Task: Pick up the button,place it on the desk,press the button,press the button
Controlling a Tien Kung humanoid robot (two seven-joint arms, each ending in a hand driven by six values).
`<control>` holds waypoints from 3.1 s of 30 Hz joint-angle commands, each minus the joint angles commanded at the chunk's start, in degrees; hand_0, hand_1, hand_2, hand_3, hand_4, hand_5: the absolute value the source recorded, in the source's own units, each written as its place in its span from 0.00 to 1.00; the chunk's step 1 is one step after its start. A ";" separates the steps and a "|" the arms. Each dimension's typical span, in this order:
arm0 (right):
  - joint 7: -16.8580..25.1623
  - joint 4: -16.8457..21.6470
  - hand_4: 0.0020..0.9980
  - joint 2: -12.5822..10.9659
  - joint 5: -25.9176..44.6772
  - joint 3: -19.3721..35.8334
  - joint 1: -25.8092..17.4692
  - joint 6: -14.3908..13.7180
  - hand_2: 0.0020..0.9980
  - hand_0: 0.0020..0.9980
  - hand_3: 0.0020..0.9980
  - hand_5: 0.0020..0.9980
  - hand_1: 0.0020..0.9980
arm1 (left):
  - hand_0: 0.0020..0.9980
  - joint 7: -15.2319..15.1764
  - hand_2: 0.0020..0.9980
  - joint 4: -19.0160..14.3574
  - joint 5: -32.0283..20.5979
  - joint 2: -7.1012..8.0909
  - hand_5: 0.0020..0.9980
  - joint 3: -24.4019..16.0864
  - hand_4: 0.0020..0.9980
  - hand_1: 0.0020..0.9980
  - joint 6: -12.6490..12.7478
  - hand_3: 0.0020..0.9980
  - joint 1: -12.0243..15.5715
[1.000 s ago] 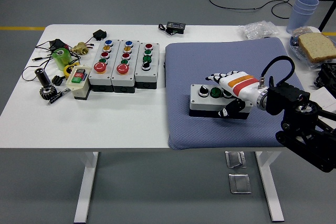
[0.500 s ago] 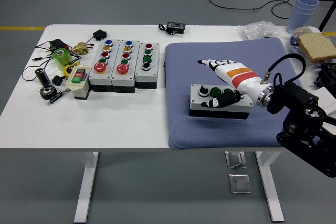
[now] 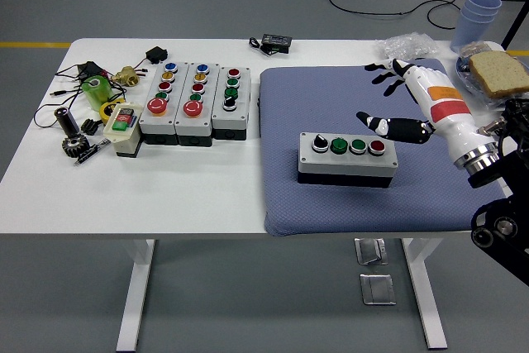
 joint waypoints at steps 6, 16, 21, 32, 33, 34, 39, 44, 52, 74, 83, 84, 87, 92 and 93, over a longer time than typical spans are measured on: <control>-3.69 -0.29 0.75 -0.25 -2.15 0.06 -2.77 4.88 0.18 0.13 0.61 0.31 0.00 | 0.64 -0.09 0.61 0.00 -0.16 0.00 0.86 0.40 0.31 0.63 0.03 0.57 -0.10; -6.72 -2.64 0.77 0.67 -6.01 0.28 -4.60 6.89 0.18 0.12 0.64 0.34 0.00 | 0.64 -0.24 0.61 0.00 -0.68 0.00 0.86 0.72 0.31 0.62 0.10 0.57 -0.21; -6.48 -3.84 0.77 0.82 -5.88 0.25 -5.07 7.07 0.18 0.12 0.64 0.34 0.00 | 0.64 -0.22 0.61 0.00 -0.55 0.00 0.86 0.67 0.31 0.62 0.07 0.57 -0.18; -5.52 -5.49 0.76 1.06 -6.27 -1.62 -5.23 6.62 0.17 0.12 0.64 0.34 0.00 | 0.64 -0.02 0.61 0.00 0.14 0.00 0.87 0.35 0.31 0.62 -0.08 0.57 0.05; -5.48 -5.56 0.76 1.10 -6.35 -1.72 -5.26 6.58 0.17 0.12 0.64 0.34 0.00 | 0.64 -0.01 0.61 0.00 0.19 0.00 0.87 0.33 0.31 0.62 -0.09 0.57 0.09; -5.44 -5.61 0.76 1.13 -6.40 -1.79 -5.28 6.57 0.17 0.12 0.64 0.34 0.00 | 0.64 -0.02 0.61 0.00 0.20 0.00 0.87 0.33 0.31 0.62 -0.09 0.57 0.12; -5.59 -5.94 0.76 1.33 -6.57 -2.36 -5.26 6.60 0.17 0.12 0.64 0.34 0.00 | 0.64 0.02 0.61 0.00 0.52 0.00 0.87 0.15 0.31 0.63 -0.14 0.57 0.32; -6.15 -6.38 0.76 1.37 -6.89 -3.04 -5.39 7.41 0.18 0.12 0.64 0.34 0.00 | 0.64 0.05 0.62 0.00 0.72 0.00 0.87 0.12 0.31 0.63 -0.19 0.57 0.58; -6.12 -5.71 0.76 1.26 -6.81 -3.00 -5.31 7.27 0.18 0.12 0.64 0.34 0.00 | 0.64 -0.01 0.61 0.00 0.54 0.00 0.87 0.35 0.31 0.63 -0.24 0.57 0.55; -4.67 -6.39 0.76 5.64 -7.26 -6.27 -0.62 6.66 0.18 0.12 0.64 0.34 0.00 | 0.64 -0.03 0.61 0.00 0.22 0.00 0.86 0.26 0.31 0.62 -0.11 0.56 -0.08; -4.41 -7.12 0.76 4.88 -6.72 -6.51 -0.70 6.52 0.18 0.13 0.64 0.34 0.00 | 0.64 0.08 0.61 0.00 0.63 0.00 0.86 0.08 0.31 0.62 -0.21 0.56 -0.12; -4.40 -7.06 0.76 4.82 -6.56 -6.54 -0.76 6.50 0.18 0.13 0.64 0.34 0.00 | 0.64 0.10 0.61 0.00 0.69 0.00 0.86 0.10 0.31 0.62 -0.22 0.56 -0.12; -4.40 -6.90 0.76 4.74 -6.34 -6.39 -0.89 6.40 0.18 0.13 0.64 0.34 0.00 | 0.64 0.14 0.61 0.00 0.74 0.00 0.86 0.08 0.31 0.62 -0.25 0.56 -0.09; -4.47 -7.47 0.76 4.76 -6.23 -6.17 -1.00 6.76 0.18 0.13 0.64 0.34 0.00 | 0.64 0.17 0.61 0.00 0.89 0.00 0.86 0.04 0.31 0.62 -0.28 0.56 -0.04; -4.47 -7.64 0.76 4.73 -6.21 -6.20 -1.06 6.88 0.18 0.13 0.64 0.34 0.00 | 0.64 0.16 0.61 0.00 0.86 0.00 0.86 0.00 0.31 0.62 -0.26 0.56 -0.02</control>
